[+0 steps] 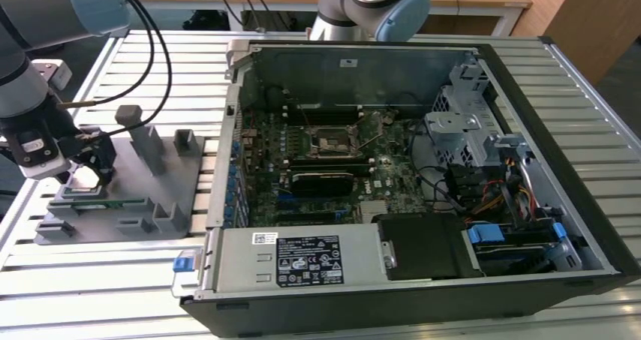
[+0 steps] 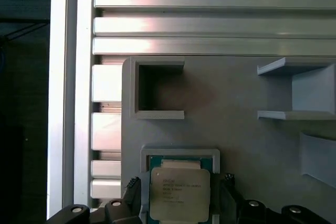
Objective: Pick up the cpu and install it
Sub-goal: 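Pick up the cpu and move it towards the insertion slot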
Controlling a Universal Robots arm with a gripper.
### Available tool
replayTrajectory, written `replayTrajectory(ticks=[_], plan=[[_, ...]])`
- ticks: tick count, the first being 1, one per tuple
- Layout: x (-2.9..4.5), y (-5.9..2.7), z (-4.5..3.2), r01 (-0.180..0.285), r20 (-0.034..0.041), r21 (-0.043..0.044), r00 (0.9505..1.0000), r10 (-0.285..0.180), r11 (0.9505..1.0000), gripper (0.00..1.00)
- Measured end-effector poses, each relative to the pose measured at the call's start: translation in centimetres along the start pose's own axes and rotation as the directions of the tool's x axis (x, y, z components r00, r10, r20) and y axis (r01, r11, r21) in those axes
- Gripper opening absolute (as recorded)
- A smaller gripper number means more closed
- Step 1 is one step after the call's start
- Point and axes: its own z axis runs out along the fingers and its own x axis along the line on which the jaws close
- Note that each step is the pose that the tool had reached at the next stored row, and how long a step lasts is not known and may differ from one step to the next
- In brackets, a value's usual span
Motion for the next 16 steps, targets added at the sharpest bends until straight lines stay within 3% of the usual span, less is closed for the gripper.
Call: replayTrajectory(ticks=[16], plan=[[0.28,0.13,0.09,0.000,0.0020,0.0024,1.0000,0.000,1.0000,0.69]])
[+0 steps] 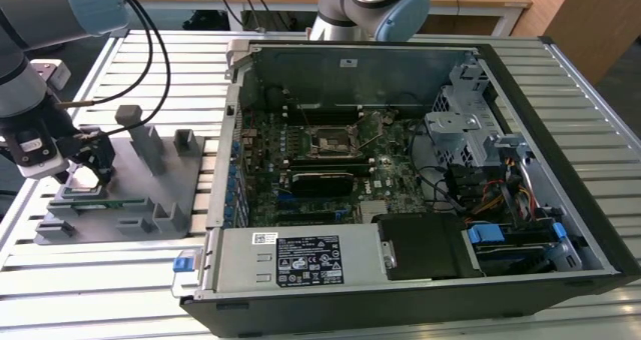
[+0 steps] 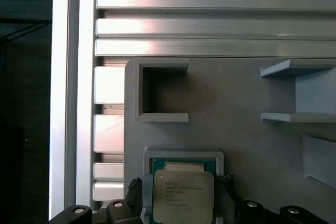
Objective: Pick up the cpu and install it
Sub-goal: 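Pick up the cpu and move it towards the insertion slot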
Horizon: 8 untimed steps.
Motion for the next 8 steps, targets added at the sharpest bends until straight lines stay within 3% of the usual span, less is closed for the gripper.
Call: replayTrajectory(ticks=[2,3,8], plan=[[0.00,0.00,0.00,0.000,0.0024,0.0008,1.0000,0.000,1.0000,0.68],[0.00,0.01,0.00,0.000,0.0043,0.0017,1.0000,0.000,1.0000,0.61],[0.00,0.00,-0.05,0.000,0.0133,0.0066,0.9999,0.000,1.0000,0.61]])
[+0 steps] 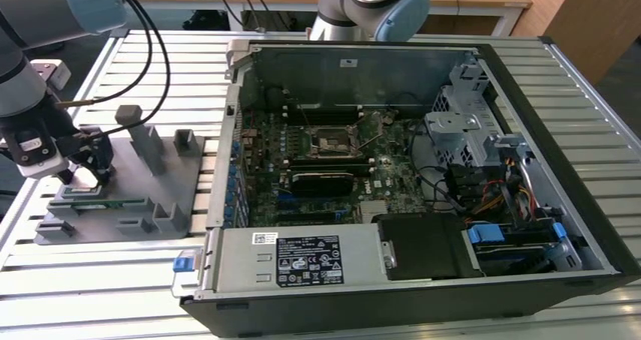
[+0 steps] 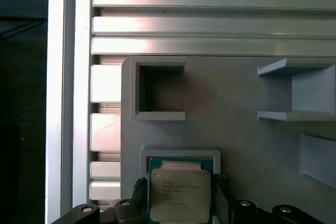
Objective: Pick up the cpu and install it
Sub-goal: 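Pick up the cpu and move it towards the insertion slot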
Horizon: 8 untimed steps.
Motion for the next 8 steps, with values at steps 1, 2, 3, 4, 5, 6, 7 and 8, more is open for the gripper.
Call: replayTrajectory(ticks=[1,2,3,4,5,6,7,8], plan=[[0.00,0.00,-0.02,0.000,0.0020,0.0002,1.0000,0.000,1.0000,0.61],[0.00,0.00,-0.04,0.000,0.0036,0.0004,1.0000,0.000,1.0000,0.61],[0.00,0.00,-0.06,0.000,0.0053,0.0003,1.0000,0.000,1.0000,0.61],[0.01,0.00,-0.10,0.000,0.0063,0.0004,1.0000,0.000,1.0000,0.61],[0.00,0.00,-0.09,0.000,0.0070,0.0002,1.0000,0.000,1.0000,0.61],[0.00,0.00,-0.11,0.000,0.0072,0.0002,1.0000,0.000,1.0000,0.61],[0.01,0.00,-0.14,0.000,0.0071,0.0003,1.0000,0.000,1.0000,0.61],[0.02,0.00,-0.15,0.000,0.0071,0.0002,1.0000,0.000,1.0000,0.61]])
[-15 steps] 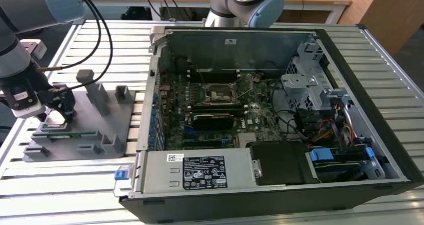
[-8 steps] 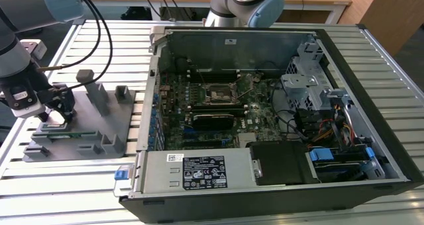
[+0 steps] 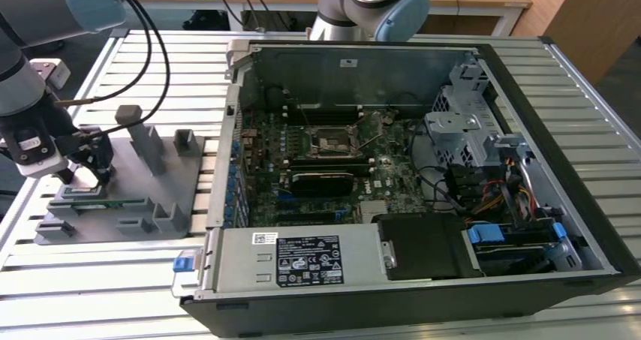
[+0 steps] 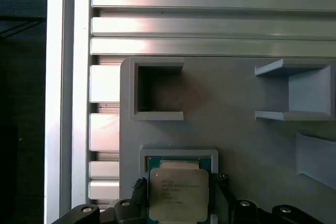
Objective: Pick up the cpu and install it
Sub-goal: 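Pick up the cpu and move it towards the insertion slot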
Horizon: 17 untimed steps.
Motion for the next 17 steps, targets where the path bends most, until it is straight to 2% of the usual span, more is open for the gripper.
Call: replayTrajectory(ticks=[6,17], plan=[[0.14,-0.01,0.00,0.000,0.0000,-0.0068,1.0000,0.000,1.0000,0.61],[0.25,0.00,-0.01,0.000,0.0001,-0.0070,1.0000,0.000,1.0000,0.61]])
